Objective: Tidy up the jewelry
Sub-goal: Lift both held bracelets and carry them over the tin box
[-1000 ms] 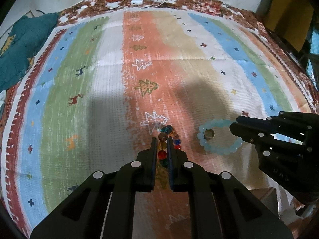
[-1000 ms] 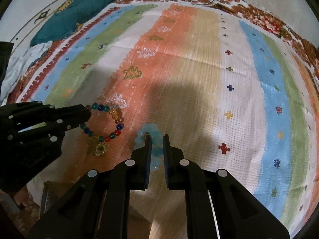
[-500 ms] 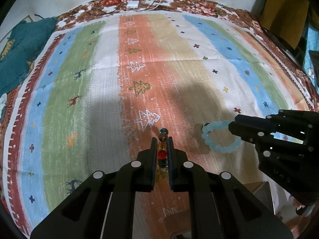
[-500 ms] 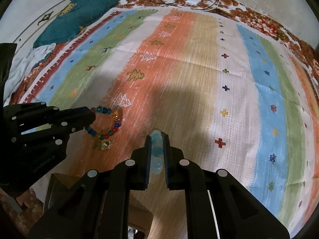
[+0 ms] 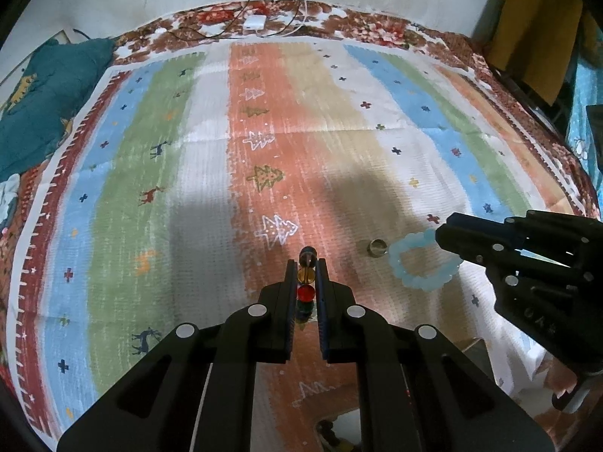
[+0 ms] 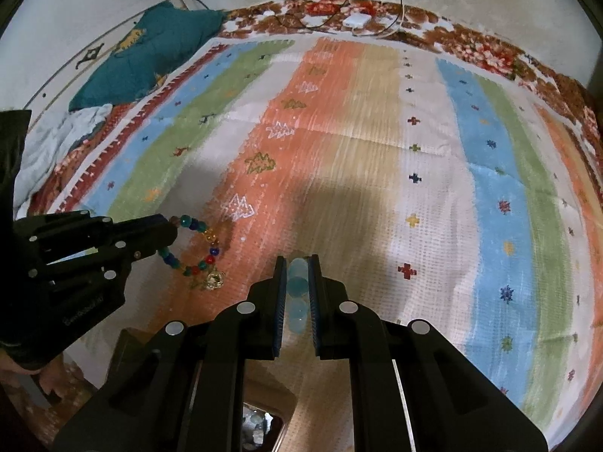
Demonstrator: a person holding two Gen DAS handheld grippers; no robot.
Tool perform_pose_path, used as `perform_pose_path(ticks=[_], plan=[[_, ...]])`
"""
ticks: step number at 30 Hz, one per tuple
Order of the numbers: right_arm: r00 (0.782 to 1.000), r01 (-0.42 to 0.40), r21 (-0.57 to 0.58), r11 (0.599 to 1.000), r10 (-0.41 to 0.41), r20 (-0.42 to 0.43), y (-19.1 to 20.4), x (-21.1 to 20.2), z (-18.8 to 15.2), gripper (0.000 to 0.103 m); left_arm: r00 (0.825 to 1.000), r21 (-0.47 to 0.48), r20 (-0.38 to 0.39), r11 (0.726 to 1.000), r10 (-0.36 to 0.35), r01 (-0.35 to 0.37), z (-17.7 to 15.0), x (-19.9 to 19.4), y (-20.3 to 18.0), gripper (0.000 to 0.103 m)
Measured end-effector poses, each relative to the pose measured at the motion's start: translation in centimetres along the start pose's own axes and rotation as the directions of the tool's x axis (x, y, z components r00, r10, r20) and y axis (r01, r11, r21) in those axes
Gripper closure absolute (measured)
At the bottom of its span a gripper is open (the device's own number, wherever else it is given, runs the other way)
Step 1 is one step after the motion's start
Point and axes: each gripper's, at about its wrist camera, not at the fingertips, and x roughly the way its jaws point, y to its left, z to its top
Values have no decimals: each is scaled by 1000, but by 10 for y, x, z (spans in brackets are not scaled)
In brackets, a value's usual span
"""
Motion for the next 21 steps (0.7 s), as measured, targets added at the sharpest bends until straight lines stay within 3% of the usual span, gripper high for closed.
perform_pose_path(ticks=[21], plan=[[992, 16, -25, 1000, -12, 127, 13, -40, -10, 91, 996, 14, 90, 1000, -14, 13, -10, -40, -18, 94]])
